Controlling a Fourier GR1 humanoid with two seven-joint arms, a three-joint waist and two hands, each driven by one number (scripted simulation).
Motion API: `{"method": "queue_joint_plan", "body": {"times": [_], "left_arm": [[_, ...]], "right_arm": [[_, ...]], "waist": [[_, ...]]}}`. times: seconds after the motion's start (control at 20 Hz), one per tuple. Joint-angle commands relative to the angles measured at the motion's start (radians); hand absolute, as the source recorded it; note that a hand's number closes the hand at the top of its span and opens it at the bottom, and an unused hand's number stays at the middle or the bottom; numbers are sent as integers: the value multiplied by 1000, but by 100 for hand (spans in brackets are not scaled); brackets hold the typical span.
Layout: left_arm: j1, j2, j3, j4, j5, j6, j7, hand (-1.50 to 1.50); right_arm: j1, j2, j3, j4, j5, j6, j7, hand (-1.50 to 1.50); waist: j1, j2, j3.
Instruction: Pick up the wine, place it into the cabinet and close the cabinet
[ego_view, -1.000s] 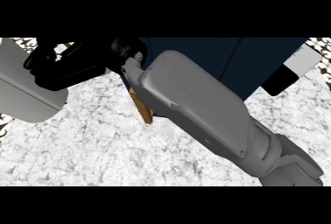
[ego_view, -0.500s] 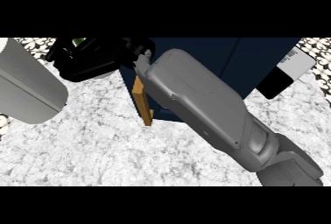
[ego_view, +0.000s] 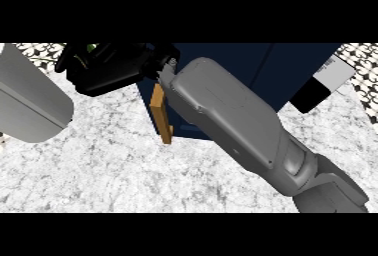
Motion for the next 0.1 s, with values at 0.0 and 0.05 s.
{"method": "queue_joint_plan", "body": {"times": [0.0,0.05], "left_arm": [[-3,-14,-46,-33,4,8,20,-150],[-21,-2,-39,-32,11,18,31,-150]], "right_arm": [[56,-165,-84,146,27,-71,-35,150],[55,-157,-77,147,29,-78,-38,150]], "waist": [[-59,59,38],[-72,59,38]]}}
